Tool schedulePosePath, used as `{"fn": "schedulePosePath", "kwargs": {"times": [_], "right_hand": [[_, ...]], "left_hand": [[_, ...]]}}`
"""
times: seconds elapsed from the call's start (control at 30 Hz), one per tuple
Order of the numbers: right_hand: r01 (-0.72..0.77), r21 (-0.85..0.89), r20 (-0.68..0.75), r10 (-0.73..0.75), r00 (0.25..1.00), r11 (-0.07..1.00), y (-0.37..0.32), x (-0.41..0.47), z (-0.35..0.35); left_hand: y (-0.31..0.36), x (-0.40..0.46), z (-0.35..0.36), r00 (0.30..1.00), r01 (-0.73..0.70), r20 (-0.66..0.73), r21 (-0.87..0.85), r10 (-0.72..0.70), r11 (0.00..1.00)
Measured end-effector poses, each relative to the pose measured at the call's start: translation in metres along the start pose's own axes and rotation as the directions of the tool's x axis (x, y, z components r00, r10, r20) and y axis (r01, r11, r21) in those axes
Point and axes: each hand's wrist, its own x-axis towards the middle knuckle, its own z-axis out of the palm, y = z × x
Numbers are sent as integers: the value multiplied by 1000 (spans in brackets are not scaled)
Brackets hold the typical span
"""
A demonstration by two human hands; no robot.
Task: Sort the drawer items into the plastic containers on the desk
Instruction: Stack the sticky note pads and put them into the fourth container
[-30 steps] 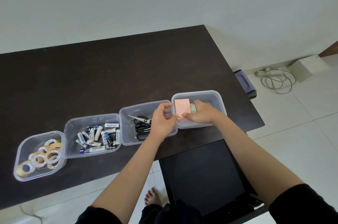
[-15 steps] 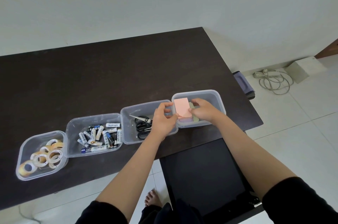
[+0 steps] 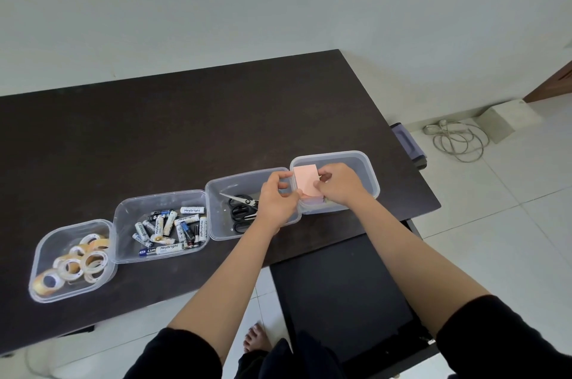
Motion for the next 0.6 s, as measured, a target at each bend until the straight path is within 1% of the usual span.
{"fn": "schedulePosePath", "kwargs": {"times": [0.07, 0.2, 0.37, 0.6], "right_hand": [[1, 4, -1, -1, 1000, 1000, -1, -2, 0], [-31, 117, 17, 29, 999, 993, -4, -5, -1], [-55, 162, 59, 46, 997, 985, -3, -9, -3], [-67, 68, 70, 62, 996, 995, -4, -13, -6]], "left_hand": [[1, 0, 0, 1000, 11, 1, -10, -11, 1000], [2, 0, -1, 1000, 20, 5, -13, -20, 1000], [4, -2, -1, 1000, 29, 8, -8, -29, 1000], [7, -3, -2, 1000, 12, 28, 43, -13, 999]]}}
